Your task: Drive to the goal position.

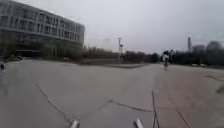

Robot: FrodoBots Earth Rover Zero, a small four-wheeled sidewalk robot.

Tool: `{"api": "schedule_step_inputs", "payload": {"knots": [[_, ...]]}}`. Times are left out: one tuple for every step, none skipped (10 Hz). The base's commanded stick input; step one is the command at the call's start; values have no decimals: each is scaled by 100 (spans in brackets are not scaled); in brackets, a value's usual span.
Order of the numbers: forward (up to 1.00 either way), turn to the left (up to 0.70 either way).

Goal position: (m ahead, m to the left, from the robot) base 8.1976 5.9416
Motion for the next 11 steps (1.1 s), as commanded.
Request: {"api": "schedule_step_inputs", "payload": {"knots": [[100,2],[100,42],[100,42],[100,42],[100,9],[100,2],[100,2],[100,2],[100,2],[100,2],[100,2]]}}
